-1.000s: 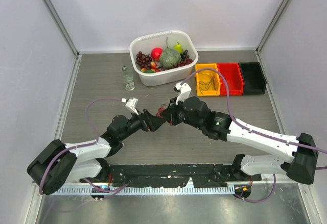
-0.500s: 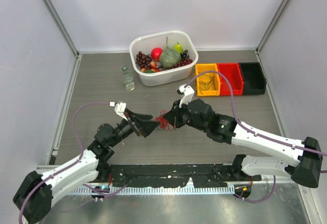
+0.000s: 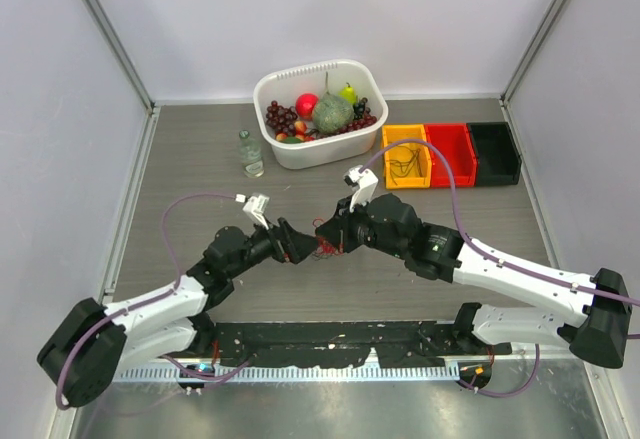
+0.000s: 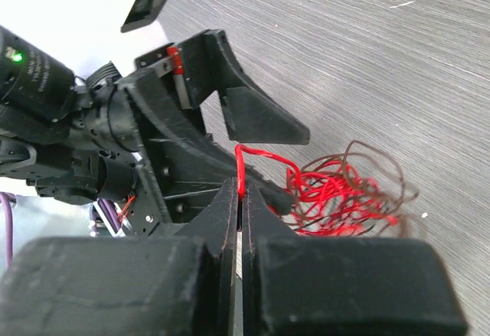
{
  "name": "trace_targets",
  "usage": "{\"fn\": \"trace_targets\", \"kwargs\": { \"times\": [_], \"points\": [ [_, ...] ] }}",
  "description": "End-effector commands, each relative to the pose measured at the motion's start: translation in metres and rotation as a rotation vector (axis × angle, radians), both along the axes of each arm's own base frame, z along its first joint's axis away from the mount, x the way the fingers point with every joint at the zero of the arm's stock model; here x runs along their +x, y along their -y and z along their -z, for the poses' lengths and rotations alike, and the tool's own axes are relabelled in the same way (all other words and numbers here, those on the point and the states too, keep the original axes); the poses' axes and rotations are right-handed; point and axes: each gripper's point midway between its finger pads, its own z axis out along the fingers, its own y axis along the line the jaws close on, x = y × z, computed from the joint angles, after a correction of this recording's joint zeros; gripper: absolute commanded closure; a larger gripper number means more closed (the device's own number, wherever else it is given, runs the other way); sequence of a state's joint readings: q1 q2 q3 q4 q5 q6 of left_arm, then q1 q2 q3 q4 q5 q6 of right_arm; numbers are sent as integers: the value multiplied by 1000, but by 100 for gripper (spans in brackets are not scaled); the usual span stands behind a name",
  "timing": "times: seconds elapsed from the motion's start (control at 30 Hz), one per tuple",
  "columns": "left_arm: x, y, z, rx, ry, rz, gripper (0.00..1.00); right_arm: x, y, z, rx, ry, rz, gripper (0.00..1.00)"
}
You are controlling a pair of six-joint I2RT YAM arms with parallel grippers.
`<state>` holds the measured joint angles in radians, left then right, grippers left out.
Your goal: Untangle the cables
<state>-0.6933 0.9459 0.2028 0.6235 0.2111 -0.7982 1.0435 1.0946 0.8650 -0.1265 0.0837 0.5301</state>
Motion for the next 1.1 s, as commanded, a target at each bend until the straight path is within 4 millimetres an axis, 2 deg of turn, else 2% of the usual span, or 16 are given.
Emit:
{"fn": "trace_targets", "kwargs": {
  "times": [0.0,0.27,0.37,0.47,0.5,0.53,0.57,0.6,0.63,0.67,0.77,0.9,0.97,1.07],
  "points": [
    [15,20,-36,-52,82,26,5,-1,-12,-40,124,45,-25,99],
    [30,43,-15,-93,8,48,2,-1,-19,-58,167,60,-43,99],
    [50,35,15,-27,-96,-77,6,-3,-19,-69,191,62,-53,99],
    [66,22,49,85,-198,-192,12,-7,-17,-99,245,88,-64,99],
    [70,18,53,82,-215,-220,12,-9,-15,-101,239,87,-64,99],
    [75,13,55,71,-230,-246,13,-10,-11,-121,269,108,-62,99],
    [77,9,56,68,-245,-263,14,-11,-7,-125,260,114,-61,99],
    [83,1,61,84,-259,-312,14,-13,-2,-147,289,142,-57,99],
    [87,-4,63,90,-270,-340,14,-14,3,-153,281,151,-58,99],
    [90,-8,66,97,-284,-360,14,-17,10,-181,323,185,-55,99],
    [92,-13,69,97,-300,-386,13,-30,31,-239,399,262,-66,99],
    [91,-21,75,99,-322,-424,13,-47,70,-303,494,367,-47,99],
    [90,-24,75,95,-320,-436,13,-55,89,-325,537,414,-32,99],
    [89,-29,76,91,-325,-458,11,-53,112,-336,529,457,38,99]
  ]
}}
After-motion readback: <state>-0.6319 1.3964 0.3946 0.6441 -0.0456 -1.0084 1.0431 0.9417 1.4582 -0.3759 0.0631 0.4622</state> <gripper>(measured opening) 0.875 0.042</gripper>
